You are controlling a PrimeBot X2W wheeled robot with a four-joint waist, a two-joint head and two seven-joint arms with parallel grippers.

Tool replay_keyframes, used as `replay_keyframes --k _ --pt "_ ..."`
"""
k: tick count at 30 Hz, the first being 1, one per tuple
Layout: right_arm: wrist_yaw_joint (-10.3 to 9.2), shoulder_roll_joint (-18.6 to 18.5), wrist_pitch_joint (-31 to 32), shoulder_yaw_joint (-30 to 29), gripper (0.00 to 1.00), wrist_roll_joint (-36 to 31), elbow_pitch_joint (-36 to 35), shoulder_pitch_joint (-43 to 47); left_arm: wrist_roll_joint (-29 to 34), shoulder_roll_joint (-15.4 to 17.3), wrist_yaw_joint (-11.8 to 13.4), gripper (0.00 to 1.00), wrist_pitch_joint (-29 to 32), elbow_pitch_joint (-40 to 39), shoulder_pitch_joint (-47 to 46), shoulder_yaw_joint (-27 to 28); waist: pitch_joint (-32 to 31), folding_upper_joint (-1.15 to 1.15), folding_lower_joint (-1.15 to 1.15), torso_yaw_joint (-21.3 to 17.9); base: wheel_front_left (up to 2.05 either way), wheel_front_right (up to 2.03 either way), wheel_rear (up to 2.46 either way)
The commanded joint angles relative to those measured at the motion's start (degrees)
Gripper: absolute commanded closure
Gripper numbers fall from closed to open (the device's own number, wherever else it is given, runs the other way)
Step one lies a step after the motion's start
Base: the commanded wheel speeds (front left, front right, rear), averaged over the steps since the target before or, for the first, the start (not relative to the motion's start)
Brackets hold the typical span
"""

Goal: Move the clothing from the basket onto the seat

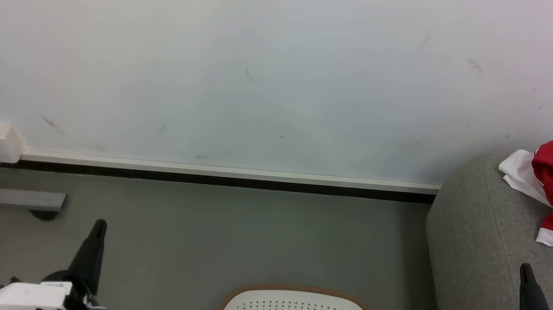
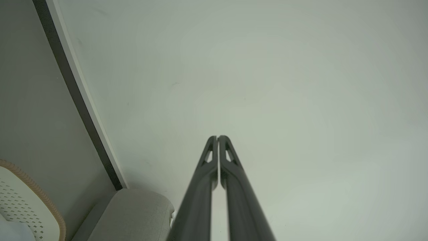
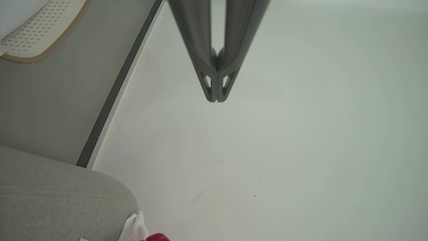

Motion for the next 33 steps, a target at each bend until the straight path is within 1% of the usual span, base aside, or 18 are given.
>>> replay_keyframes --k 1,33 --pt "-0.12 -0.42 -0.18 0.04 1.00 0.61 -0.05 -0.28 -0.74 0.40 -0.18 1.00 0.27 -0.19 -0.40 0.17 0.00 0.00 0.00 0.00 0.00 0.00 0.00" --pt "-0.12 -1.27 -1.01 1.14 1.00 1.46 -0.29 -0.20 -0.74 0.40 -0.18 1.00 0.27 -0.18 -0.39 0.17 0.00 0.00 0.00 0.00 0.00 0.00 0.00"
